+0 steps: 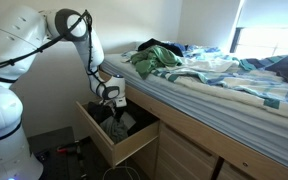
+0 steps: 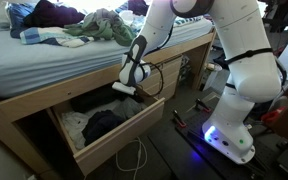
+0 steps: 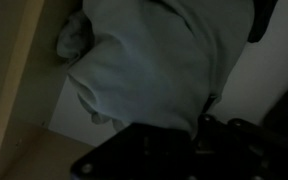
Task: Remove the grey clothing from the bed and place it in the open drawer
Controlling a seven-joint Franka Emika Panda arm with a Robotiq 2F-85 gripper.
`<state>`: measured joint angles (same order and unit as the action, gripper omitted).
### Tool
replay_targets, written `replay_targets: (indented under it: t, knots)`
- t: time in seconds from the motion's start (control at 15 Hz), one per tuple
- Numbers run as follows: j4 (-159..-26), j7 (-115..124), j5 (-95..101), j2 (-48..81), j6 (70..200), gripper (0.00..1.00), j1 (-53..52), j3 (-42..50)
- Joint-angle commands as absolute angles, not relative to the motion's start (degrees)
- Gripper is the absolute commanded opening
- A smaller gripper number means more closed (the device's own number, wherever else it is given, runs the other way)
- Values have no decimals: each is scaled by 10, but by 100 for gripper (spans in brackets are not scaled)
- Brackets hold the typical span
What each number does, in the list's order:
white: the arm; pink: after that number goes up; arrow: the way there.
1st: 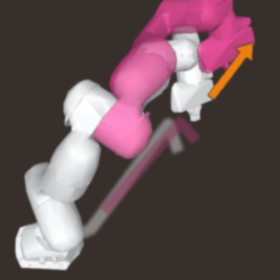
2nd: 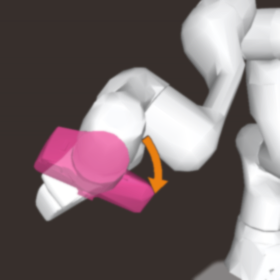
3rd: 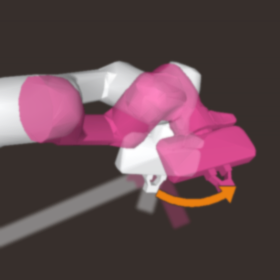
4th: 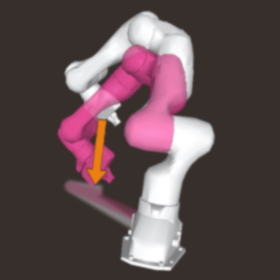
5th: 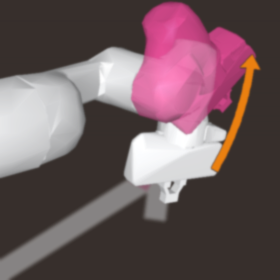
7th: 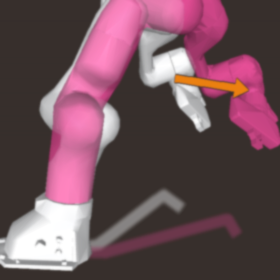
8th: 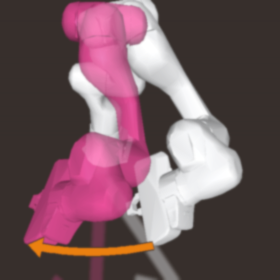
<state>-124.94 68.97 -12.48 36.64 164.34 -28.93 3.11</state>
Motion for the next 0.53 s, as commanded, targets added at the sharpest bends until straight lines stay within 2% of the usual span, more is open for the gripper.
replay_targets:
  t: [0.0,0.47]
  knots:
    - [-1244,723,-116,356,1639,44,-288,39]
    - [-1271,747,-40,269,1594,97,-328,95]
